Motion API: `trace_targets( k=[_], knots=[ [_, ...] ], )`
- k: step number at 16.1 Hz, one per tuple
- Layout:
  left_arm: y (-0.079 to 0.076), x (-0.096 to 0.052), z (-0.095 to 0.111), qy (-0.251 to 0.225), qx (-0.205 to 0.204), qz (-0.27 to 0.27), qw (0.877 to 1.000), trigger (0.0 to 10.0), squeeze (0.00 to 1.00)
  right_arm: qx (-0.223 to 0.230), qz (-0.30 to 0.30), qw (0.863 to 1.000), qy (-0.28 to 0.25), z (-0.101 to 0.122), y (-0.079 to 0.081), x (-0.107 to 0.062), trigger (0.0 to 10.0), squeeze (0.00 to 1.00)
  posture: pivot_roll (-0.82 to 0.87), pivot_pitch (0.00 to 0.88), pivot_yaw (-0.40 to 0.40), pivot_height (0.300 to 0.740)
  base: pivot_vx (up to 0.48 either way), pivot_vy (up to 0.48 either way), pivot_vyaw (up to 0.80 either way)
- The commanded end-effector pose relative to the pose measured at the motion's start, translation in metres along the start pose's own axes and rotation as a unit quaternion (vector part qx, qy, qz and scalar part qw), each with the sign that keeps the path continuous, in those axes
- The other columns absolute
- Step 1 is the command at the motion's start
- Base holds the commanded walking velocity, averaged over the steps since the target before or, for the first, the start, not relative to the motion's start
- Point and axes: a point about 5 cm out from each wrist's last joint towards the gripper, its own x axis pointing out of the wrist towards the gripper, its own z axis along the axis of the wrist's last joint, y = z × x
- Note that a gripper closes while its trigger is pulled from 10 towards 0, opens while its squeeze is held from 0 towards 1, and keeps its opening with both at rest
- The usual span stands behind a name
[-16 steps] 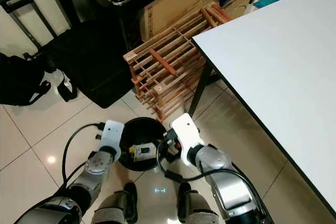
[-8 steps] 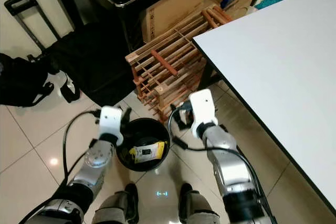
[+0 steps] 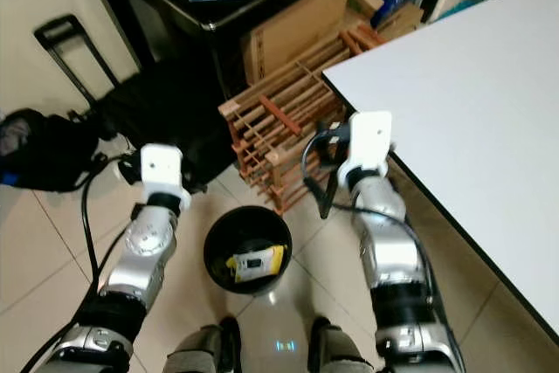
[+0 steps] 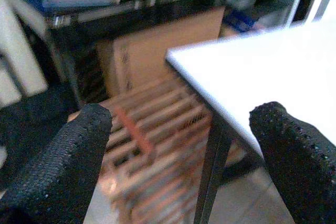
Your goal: Picking trash to rubbish bin
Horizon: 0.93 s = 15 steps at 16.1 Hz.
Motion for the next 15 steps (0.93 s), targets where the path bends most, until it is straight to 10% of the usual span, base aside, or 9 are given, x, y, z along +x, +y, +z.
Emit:
trace_targets(
  k=[1,15],
  knots=[
    [0.0029,0.0056,0.0088,-0.008,-0.001,0.006,1.000,10.0,0.00,0.007,-0.017,1.000,-0.001,-0.0033,-0.0058,0.0017,10.0,0.00,-0.02,0.123,0.044,0.740,0.000,0.000,0.00],
    [0.0061,0.0087,0.0141,-0.009,-0.004,0.025,1.000,10.0,0.00,0.014,-0.024,0.999,-0.018,-0.0079,-0.0077,0.0071,10.0,0.00,-0.03,0.037,0.044,0.740,0.000,0.000,0.00]
  ],
)
